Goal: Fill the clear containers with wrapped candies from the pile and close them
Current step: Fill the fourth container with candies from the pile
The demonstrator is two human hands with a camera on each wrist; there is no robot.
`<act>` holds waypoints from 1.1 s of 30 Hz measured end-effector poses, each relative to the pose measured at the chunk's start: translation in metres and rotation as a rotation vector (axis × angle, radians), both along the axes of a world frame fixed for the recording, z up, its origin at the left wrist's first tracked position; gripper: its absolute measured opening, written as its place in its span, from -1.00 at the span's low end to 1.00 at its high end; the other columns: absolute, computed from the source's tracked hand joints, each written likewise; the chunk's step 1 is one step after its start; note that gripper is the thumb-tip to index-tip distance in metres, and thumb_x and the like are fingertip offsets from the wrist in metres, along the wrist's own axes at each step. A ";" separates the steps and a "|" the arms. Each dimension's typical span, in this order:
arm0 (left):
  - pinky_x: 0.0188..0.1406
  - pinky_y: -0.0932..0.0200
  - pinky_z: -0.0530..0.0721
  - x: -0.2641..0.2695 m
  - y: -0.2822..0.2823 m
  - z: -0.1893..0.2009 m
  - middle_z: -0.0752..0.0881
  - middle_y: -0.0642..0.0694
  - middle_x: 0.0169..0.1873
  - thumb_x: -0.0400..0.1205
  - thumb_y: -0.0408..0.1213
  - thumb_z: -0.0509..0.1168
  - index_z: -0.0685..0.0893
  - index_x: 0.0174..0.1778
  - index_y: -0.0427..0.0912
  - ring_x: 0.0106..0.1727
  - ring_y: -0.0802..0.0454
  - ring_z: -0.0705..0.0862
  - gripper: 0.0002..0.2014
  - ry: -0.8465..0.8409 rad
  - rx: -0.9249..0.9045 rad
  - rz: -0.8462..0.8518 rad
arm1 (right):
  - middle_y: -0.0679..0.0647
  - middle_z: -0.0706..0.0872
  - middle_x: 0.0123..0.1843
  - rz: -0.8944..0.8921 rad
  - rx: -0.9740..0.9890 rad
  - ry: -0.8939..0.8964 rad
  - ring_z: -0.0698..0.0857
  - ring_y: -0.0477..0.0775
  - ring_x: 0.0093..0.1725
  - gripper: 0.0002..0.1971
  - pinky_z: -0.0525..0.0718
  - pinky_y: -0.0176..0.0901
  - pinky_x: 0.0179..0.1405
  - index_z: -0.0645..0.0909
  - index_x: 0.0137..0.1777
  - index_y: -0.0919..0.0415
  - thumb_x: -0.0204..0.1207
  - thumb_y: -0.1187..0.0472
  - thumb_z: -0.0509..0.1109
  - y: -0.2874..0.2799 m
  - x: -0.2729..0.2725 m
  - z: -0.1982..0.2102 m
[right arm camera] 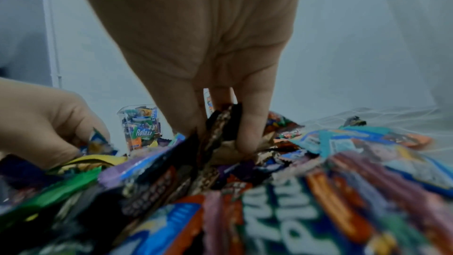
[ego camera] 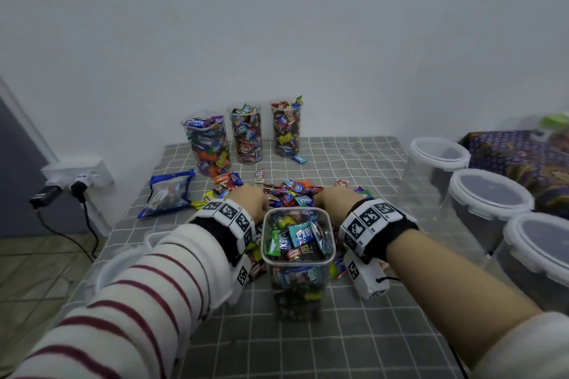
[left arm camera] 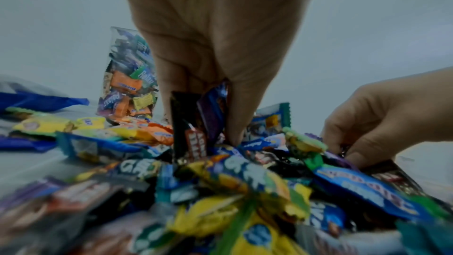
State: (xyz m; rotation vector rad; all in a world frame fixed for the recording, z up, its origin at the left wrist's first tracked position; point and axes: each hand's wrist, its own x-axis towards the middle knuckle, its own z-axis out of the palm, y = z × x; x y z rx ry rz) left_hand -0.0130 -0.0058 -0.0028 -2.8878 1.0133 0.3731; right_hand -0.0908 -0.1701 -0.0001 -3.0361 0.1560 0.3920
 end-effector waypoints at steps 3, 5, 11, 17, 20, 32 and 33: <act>-0.04 0.14 0.52 0.000 0.004 -0.005 0.73 -0.21 0.12 0.67 -0.24 0.24 0.77 0.12 -0.19 0.10 -0.17 0.67 -0.76 -0.001 -0.024 0.017 | 0.18 0.74 0.11 -0.035 0.044 -0.062 0.67 0.21 0.14 -0.78 0.53 -0.18 -0.06 0.70 0.13 0.19 0.59 0.26 0.26 -0.003 -0.003 -0.002; -0.08 0.16 0.51 0.000 0.008 -0.006 0.75 -0.17 0.08 0.65 -0.25 0.26 0.77 0.10 -0.19 0.09 -0.13 0.67 -0.78 -0.009 -0.063 0.040 | 0.15 0.71 -0.04 -0.057 0.079 -0.093 0.65 0.16 0.03 -0.83 0.53 -0.19 -0.10 0.71 0.01 0.19 0.57 0.27 0.28 -0.005 -0.005 -0.001; -0.12 0.09 0.59 0.000 0.018 0.004 0.76 -0.18 -0.12 0.62 -0.28 0.32 0.77 -0.08 -0.24 -0.03 -0.15 0.67 -0.85 0.027 -0.419 0.194 | 0.01 0.61 -0.24 -0.142 0.303 -0.239 0.56 0.00 -0.20 -0.84 0.48 -0.24 -0.17 0.70 -0.09 0.21 0.53 0.36 0.28 -0.011 -0.016 0.013; -0.24 0.09 0.43 -0.035 0.032 0.028 0.58 -0.07 -0.47 0.54 -0.33 0.42 0.63 -0.46 -0.15 -0.34 0.03 0.50 -0.76 0.062 -1.026 0.233 | 0.02 0.65 -0.32 -0.139 0.543 -0.422 0.58 -0.02 -0.33 -0.85 0.57 -0.23 -0.31 0.63 -0.23 0.13 0.50 0.37 0.34 -0.004 -0.046 0.035; -0.21 0.16 0.48 -0.051 0.039 0.034 0.62 -0.04 -0.42 0.56 -0.35 0.40 0.67 -0.36 -0.18 -0.30 0.07 0.52 -0.84 0.095 -1.120 0.232 | -0.11 0.62 -0.35 -0.090 0.627 -0.505 0.57 -0.10 -0.32 -0.82 0.59 -0.19 -0.20 0.62 -0.26 0.08 0.52 0.34 0.36 0.006 -0.065 0.046; -0.14 0.07 0.59 -0.078 0.050 0.042 0.71 -0.06 -0.32 0.56 -0.31 0.41 0.78 -0.20 -0.16 -0.24 0.05 0.61 -0.94 0.081 -1.157 0.200 | -0.21 0.65 -0.27 0.146 0.730 -0.608 0.59 -0.23 -0.19 -0.81 0.51 -0.44 -0.17 0.65 -0.23 -0.04 0.47 0.30 0.44 0.045 -0.110 0.066; -0.17 0.13 0.57 -0.079 0.050 0.042 0.70 -0.02 -0.34 0.57 -0.31 0.40 0.78 -0.19 -0.14 -0.26 0.09 0.59 -0.94 0.081 -1.161 0.197 | -0.21 0.65 -0.26 0.159 0.709 -0.597 0.58 -0.23 -0.18 -0.82 0.51 -0.41 -0.15 0.66 -0.23 -0.03 0.47 0.31 0.44 0.046 -0.109 0.063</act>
